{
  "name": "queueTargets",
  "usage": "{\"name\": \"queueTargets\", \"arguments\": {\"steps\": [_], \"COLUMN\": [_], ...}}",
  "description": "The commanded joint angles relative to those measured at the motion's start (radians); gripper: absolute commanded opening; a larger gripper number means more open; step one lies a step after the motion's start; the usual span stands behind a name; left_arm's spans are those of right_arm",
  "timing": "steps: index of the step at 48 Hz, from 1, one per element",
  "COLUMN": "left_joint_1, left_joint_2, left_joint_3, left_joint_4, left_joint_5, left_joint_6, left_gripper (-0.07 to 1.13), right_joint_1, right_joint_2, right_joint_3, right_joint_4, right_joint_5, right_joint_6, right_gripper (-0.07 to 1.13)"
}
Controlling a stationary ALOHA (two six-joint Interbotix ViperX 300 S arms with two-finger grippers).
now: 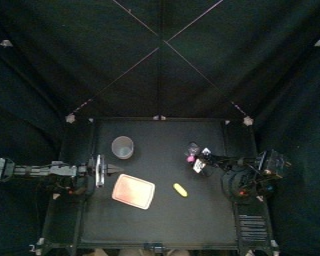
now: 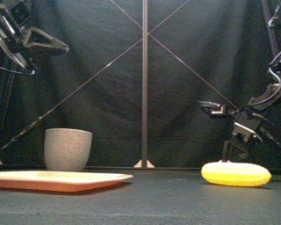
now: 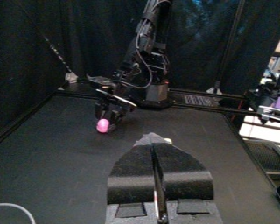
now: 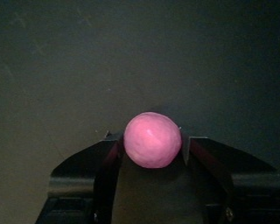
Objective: Pick the pink ball then place it on the pink plate
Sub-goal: Place pink ball on the pink plate
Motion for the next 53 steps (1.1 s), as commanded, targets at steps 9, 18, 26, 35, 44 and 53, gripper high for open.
{"name": "queueTargets", "arguments": {"steps": [9,18,26,35,44,53], "left_joint_1": [0.003,0.003,0.003,0.003,0.002,0.002], "left_joint_2": [0.005,0.005,0.005,0.005,0.005,0.005], "left_joint_3": [-0.008,-0.008,-0.006,-0.005,-0.005,-0.002], "left_joint_4": [-0.014,-0.015,-0.017,-0.017,-0.015,-0.015], "left_joint_5": [-0.014,-0.014,-0.014,-0.014,-0.014,-0.014], "left_joint_6": [0.000,0.000,-0.002,-0.002,0.000,0.000], "left_gripper": [0.03,0.03,0.03,0.03,0.03,0.03], "right_joint_1": [0.173,0.342,0.448,0.528,0.572,0.569], "right_joint_2": [-0.037,0.021,0.138,0.304,0.457,0.555], "right_joint_3": [-0.144,-0.311,-0.471,-0.640,-0.787,-0.896], "right_joint_4": [0.005,0.037,0.038,0.029,0.023,0.041], "right_joint_5": [-0.003,0.005,0.003,0.006,0.011,0.052], "right_joint_6": [0.005,0.003,0.002,0.000,0.002,0.003], "right_gripper": [0.78,0.78,0.78,0.78,0.78,0.78]}}
